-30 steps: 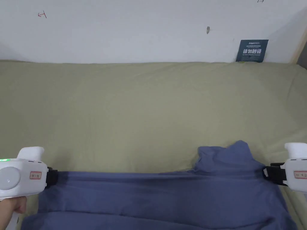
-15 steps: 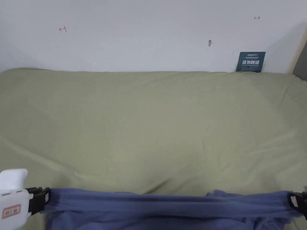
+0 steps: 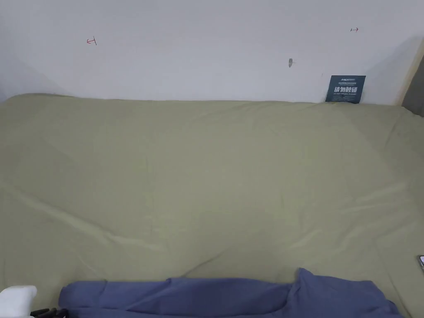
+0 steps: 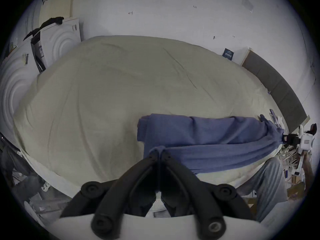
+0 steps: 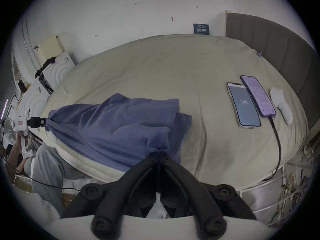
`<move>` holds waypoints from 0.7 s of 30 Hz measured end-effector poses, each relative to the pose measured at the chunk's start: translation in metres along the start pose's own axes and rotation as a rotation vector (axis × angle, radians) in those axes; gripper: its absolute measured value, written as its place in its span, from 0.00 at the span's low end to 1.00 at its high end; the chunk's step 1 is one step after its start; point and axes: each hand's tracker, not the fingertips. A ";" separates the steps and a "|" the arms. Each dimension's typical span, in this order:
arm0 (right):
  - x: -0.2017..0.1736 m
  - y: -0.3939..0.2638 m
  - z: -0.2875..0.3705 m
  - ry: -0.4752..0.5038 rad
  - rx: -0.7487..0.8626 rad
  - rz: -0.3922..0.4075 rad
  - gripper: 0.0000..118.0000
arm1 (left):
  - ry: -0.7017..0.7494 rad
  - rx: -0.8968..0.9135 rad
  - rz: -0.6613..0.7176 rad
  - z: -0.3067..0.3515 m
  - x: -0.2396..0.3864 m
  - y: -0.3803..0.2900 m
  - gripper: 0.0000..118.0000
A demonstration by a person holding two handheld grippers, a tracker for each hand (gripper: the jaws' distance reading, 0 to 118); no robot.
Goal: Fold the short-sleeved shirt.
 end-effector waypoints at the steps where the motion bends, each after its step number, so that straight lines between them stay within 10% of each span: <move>1: 0.001 0.000 -0.002 0.006 -0.011 -0.001 0.05 | 0.000 -0.002 -0.004 0.002 0.003 0.000 0.08; 3: -0.001 0.003 -0.007 0.012 -0.046 -0.003 0.60 | 0.002 -0.018 -0.006 0.004 0.007 0.002 0.70; 5: -0.004 0.007 -0.006 -0.050 -0.049 -0.002 0.81 | 0.028 -0.025 -0.001 0.003 0.008 0.003 0.97; 7: -0.010 0.014 0.005 -0.011 0.030 -0.044 1.00 | -0.018 0.044 0.043 0.018 0.015 0.012 0.98; 14: -0.090 0.098 0.060 0.025 0.400 0.035 1.00 | -0.116 0.316 -0.020 0.079 0.102 0.087 0.97; 17: -0.136 0.120 0.085 -0.058 0.625 0.158 0.92 | -0.076 0.526 -0.039 0.106 0.146 0.106 0.75; 19: -0.161 0.123 0.092 -0.135 0.769 0.204 0.53 | 0.047 0.664 -0.124 0.113 0.170 0.109 0.30; 20: -0.169 0.125 0.092 -0.174 0.792 0.208 0.13 | 0.084 0.713 -0.135 0.114 0.178 0.109 0.00; 21: -0.174 0.128 0.091 -0.199 0.822 0.212 0.02 | 0.095 0.749 -0.158 0.113 0.184 0.108 0.00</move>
